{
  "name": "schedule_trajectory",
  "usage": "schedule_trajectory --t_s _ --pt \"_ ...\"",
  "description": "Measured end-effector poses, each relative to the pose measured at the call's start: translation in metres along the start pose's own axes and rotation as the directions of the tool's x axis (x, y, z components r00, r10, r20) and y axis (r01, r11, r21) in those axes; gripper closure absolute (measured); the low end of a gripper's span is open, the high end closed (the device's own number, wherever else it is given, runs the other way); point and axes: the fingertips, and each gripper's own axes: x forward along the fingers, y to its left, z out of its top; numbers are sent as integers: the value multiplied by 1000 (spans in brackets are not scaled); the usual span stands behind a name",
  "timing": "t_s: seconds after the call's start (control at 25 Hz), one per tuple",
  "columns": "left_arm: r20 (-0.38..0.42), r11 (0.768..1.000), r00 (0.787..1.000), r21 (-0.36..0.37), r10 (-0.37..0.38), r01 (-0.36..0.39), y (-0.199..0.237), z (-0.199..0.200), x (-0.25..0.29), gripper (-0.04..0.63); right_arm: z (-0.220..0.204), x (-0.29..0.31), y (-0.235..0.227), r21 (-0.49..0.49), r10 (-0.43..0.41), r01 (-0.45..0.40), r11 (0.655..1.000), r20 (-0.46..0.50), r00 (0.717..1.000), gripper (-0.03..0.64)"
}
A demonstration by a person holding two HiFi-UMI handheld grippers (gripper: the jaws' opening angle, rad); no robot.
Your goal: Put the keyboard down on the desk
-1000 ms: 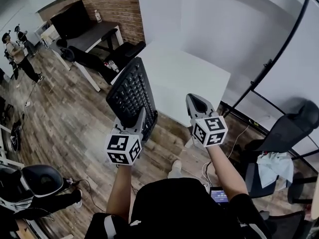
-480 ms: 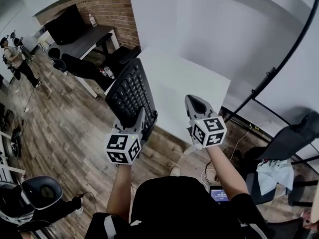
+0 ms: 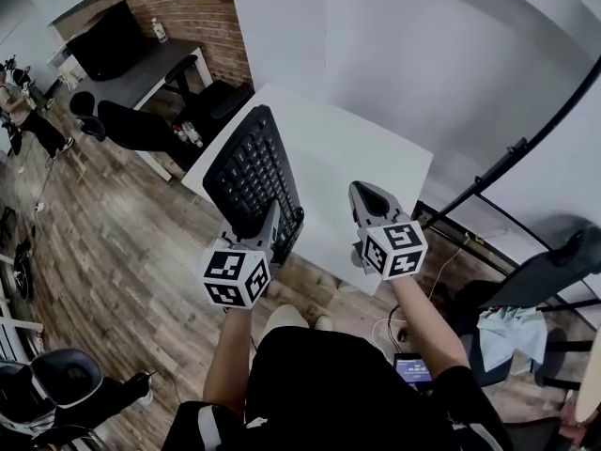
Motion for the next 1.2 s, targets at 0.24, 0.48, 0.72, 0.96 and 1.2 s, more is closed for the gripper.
schedule_trajectory --t_s 0.24,0.48,0.72,0.96,1.2 --pt "-19 999 999 -21 -32 31 14 -6 26 508 -10 23 -6 -7 -13 13 1000 -39 999 575" --pt "-45 996 995 -38 -88 87 40 -10 60 508 -12 59 -15 3 -61 62 998 -59 996 575" --pt "-73 987 987 -76 -146 140 62 -18 97 508 -21 97 -23 10 -92 93 996 -98 991 575" --pt "-88 969 974 -152 -209 194 78 -26 129 508 -28 127 -31 17 -127 130 991 -140 982 575" --pt "-109 953 959 -188 -262 239 80 -45 150 508 -38 143 -35 9 -171 175 984 -183 968 575"
